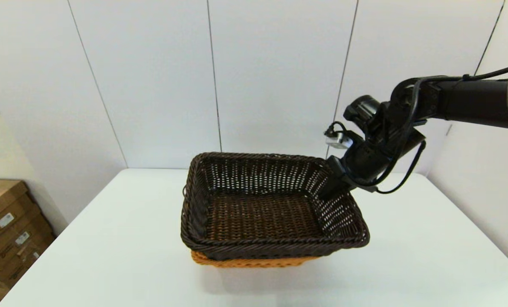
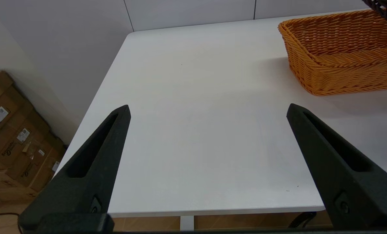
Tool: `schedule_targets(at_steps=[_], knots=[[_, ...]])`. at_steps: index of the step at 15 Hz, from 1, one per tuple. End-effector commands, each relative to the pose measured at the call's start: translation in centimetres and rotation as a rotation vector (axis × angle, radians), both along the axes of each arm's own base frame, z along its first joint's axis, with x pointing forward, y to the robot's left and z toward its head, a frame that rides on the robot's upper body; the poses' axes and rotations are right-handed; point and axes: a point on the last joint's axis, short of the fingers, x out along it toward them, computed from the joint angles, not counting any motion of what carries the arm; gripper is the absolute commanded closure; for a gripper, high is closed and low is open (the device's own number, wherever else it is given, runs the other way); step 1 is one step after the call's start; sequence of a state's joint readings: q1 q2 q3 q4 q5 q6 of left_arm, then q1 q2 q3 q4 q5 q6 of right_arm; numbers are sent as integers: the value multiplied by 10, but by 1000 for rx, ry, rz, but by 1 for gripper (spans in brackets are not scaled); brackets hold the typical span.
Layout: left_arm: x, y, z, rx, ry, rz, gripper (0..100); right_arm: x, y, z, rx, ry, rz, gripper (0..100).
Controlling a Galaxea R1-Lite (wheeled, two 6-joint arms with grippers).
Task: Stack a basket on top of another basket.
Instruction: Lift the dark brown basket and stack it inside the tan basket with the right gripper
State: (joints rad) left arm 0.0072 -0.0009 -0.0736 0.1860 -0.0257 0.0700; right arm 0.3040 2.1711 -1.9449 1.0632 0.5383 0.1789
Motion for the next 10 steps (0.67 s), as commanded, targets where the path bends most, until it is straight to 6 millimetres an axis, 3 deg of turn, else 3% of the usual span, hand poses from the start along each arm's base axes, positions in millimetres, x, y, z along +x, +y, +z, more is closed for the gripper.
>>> schedule_targets(at_steps=[1, 10], knots=[[0, 0, 0, 1, 2, 0, 0, -8, 14, 3, 5, 6, 34, 100], [0, 0, 0, 1, 2, 0, 0, -14, 51, 1, 24, -18, 83, 100]])
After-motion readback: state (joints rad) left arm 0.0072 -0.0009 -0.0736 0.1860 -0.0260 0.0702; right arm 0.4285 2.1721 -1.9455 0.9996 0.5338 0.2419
